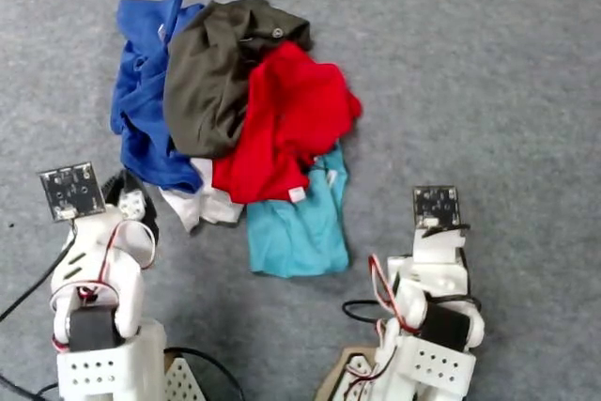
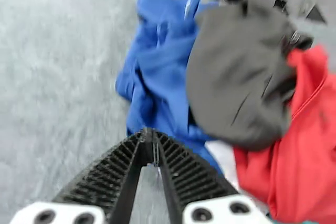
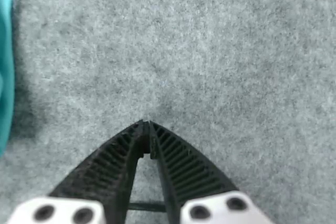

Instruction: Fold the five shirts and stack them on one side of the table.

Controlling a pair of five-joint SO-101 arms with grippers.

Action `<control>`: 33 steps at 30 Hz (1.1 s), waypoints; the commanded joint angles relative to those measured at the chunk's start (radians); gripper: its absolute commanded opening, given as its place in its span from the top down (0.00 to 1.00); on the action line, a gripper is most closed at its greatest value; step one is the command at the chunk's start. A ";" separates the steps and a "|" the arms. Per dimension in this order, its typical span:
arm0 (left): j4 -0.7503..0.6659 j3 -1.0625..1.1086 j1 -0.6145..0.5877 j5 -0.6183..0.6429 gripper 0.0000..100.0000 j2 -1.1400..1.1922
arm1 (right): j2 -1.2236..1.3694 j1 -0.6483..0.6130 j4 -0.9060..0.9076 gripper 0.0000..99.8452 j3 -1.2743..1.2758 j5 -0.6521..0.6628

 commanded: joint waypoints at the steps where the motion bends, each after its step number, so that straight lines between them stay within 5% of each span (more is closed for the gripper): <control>1: -0.015 -0.143 -0.003 -0.008 0.98 -0.064 | -0.093 0.012 0.008 0.99 -0.001 -0.006; 12: -0.025 -0.480 -0.003 -0.012 0.98 -0.062 | -0.093 0.012 0.008 0.99 -0.001 -0.006; 17: -0.026 -0.588 -0.003 -0.109 0.98 -0.038 | -0.093 0.012 0.008 0.99 -0.001 -0.006; 33: -0.025 -1.109 -0.005 -0.106 0.98 0.407 | -0.093 0.012 0.008 0.99 -0.001 -0.006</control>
